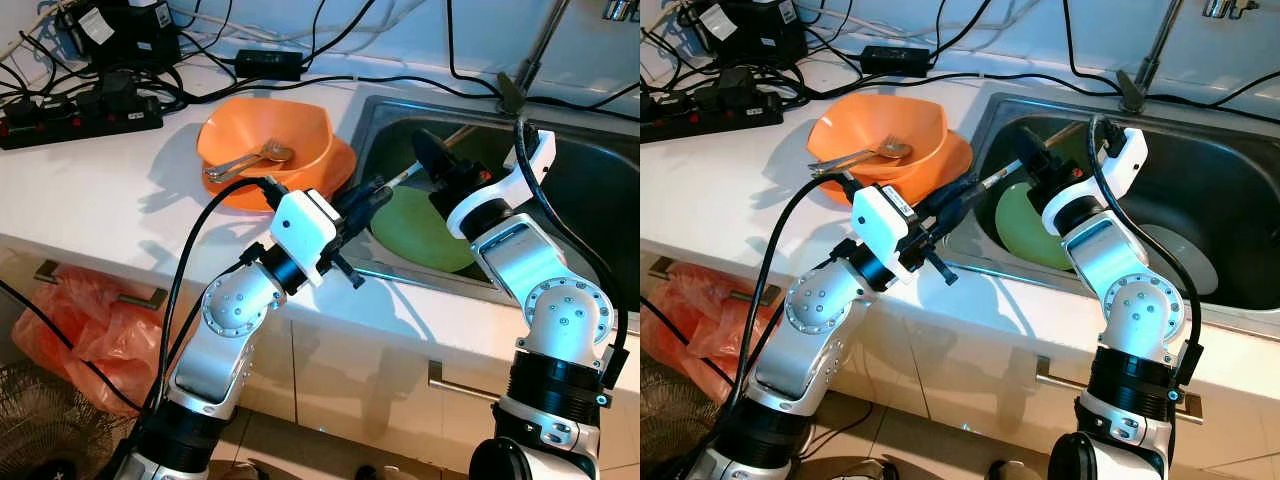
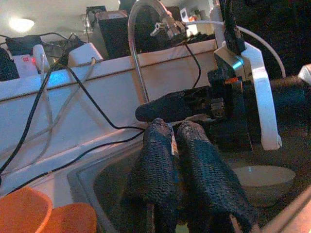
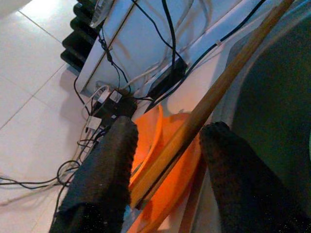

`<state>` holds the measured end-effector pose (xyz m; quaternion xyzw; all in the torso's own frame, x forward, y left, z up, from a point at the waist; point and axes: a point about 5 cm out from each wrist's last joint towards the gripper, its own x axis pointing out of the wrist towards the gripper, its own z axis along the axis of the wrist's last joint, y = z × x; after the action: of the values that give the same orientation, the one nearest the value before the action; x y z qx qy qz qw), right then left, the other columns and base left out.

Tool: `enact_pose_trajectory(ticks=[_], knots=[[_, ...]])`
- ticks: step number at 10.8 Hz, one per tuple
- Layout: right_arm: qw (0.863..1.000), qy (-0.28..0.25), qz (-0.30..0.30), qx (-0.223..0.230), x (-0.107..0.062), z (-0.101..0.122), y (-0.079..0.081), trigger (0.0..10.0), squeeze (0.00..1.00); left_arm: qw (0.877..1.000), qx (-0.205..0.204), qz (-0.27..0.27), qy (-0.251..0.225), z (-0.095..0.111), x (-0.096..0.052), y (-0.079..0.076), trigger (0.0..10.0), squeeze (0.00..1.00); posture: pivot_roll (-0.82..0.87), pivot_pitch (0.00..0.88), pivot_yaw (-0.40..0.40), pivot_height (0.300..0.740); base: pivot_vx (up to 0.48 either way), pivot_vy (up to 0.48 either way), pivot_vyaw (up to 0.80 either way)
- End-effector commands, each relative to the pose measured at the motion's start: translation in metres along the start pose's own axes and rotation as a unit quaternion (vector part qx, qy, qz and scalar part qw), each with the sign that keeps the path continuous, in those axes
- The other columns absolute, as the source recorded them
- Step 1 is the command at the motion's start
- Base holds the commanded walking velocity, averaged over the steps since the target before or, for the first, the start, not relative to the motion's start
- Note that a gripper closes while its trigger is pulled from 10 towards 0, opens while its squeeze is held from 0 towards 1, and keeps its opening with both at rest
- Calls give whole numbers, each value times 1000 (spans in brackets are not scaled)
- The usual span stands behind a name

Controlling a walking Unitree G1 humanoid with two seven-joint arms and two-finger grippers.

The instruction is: Kitchen organization

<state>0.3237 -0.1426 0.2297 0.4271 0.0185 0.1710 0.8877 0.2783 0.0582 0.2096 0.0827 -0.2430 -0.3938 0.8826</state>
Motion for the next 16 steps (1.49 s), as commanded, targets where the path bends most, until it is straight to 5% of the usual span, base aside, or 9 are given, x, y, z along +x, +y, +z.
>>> enact_pose_trajectory(ticks=[1,4,5,11,13,16], knots=[[1000,0,0,2,1,2,1,0,0,1000,6,-2,-8,2,0,-2,0,0,8,108,-5,740,0,0,0],[1000,2,-9,2,1,2,0,0,0,1000,13,-6,-7,2,0,-3,0,0,8,107,-5,740,0,0,0],[1000,2,-16,3,1,1,-2,0,0,1000,4,7,0,1,1,-1,9373,1000,10,106,-3,740,0,0,0],[997,-30,-66,-20,4,12,-15,0,0,1000,8,20,-8,6,3,2,10000,1000,11,111,-6,740,0,0,0],[982,-69,-126,-123,5,30,-30,0,0,999,-19,42,17,-1,-2,9,10000,1000,21,111,-6,740,0,0,0],[911,-83,-197,-353,8,46,-59,0,0,987,-118,64,83,-19,-9,11,10000,1000,34,114,-4,740,0,0,0]])
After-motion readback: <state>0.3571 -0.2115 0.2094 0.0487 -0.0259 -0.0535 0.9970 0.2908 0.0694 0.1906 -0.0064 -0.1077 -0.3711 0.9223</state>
